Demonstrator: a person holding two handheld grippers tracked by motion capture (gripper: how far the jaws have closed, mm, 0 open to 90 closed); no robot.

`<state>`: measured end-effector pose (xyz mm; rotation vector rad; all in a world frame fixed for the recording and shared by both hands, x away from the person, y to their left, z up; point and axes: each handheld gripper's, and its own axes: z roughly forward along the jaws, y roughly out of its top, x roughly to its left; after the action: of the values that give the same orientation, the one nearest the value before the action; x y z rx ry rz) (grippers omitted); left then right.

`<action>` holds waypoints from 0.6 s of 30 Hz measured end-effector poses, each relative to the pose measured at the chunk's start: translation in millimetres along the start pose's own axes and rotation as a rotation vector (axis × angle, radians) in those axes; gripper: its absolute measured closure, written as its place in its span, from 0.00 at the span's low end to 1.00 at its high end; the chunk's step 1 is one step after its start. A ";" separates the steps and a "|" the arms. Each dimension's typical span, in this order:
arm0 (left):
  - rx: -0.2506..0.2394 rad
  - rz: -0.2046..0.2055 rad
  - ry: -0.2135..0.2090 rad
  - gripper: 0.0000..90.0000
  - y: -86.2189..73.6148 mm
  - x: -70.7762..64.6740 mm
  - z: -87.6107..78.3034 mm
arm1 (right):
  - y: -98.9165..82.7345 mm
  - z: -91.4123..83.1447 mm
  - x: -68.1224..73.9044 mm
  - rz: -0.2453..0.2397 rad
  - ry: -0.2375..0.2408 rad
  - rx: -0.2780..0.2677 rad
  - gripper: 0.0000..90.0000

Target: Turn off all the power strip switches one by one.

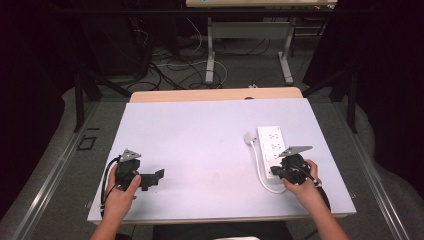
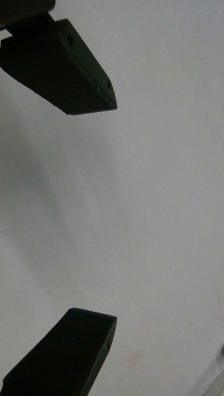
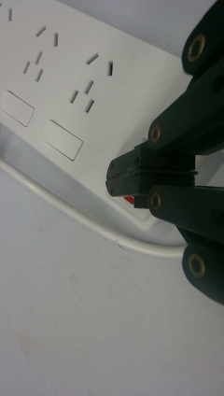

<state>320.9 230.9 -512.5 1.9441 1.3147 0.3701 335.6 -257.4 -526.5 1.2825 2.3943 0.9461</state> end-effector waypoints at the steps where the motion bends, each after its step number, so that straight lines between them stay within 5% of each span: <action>1: 0.000 0.000 0.000 0.01 0.0 0.0 0.0 | -0.2 -1.3 -0.8 0.009 0.011 -0.019 1.00; 18: -0.010 -0.009 -0.002 0.01 0.0 1.5 0.2 | 1.3 -4.8 2.5 0.013 0.008 -0.011 1.00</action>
<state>321.7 232.2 -512.9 1.9294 1.3170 0.3695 332.5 -256.8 -521.9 1.2946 2.3868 0.9683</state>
